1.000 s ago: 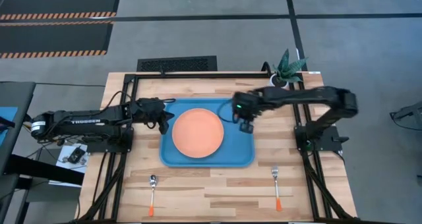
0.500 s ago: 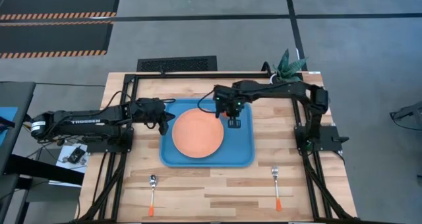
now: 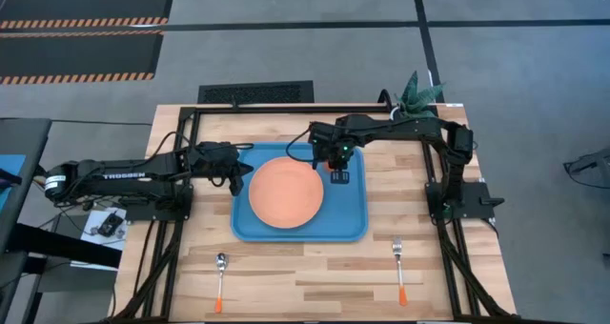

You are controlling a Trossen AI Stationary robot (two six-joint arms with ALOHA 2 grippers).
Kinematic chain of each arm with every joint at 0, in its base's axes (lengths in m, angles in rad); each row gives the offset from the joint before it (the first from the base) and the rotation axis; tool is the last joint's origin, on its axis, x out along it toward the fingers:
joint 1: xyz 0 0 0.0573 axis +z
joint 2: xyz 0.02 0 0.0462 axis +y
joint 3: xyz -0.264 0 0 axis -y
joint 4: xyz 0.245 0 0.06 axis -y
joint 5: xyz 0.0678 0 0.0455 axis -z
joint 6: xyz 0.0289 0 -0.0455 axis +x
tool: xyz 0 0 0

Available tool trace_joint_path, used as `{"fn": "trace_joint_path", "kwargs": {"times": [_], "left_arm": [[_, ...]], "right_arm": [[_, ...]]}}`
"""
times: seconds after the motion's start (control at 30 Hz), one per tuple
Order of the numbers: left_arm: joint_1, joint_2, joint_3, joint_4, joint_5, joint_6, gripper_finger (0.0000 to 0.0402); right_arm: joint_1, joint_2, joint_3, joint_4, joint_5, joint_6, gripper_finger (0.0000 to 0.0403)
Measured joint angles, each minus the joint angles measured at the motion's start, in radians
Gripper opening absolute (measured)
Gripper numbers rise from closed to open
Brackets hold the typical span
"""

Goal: Pick and place plate/cup/fork/spoon on tray
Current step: Put the orange cup on the blue tray to the top left of the orange plate

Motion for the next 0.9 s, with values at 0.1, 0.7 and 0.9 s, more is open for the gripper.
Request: {"fn": "trace_joint_path", "kwargs": {"times": [0.1,0.7,0.9], "left_arm": [[0.0,0.0,0.0,0.0,0.0,0.0,0.0],[-0.001,0.0,0.0,0.02,-0.001,-0.016,0.0],[-0.022,0.004,0.0,0.141,0.054,0.012,0.0]], "right_arm": [[0.0,-0.005,0.0,0.004,0.002,0.0,0.0109],[0.0,-0.423,-0.188,0.177,-0.044,-0.018,0.0037],[0.002,-0.638,-0.549,0.574,-0.101,0.067,0.0022]]}}
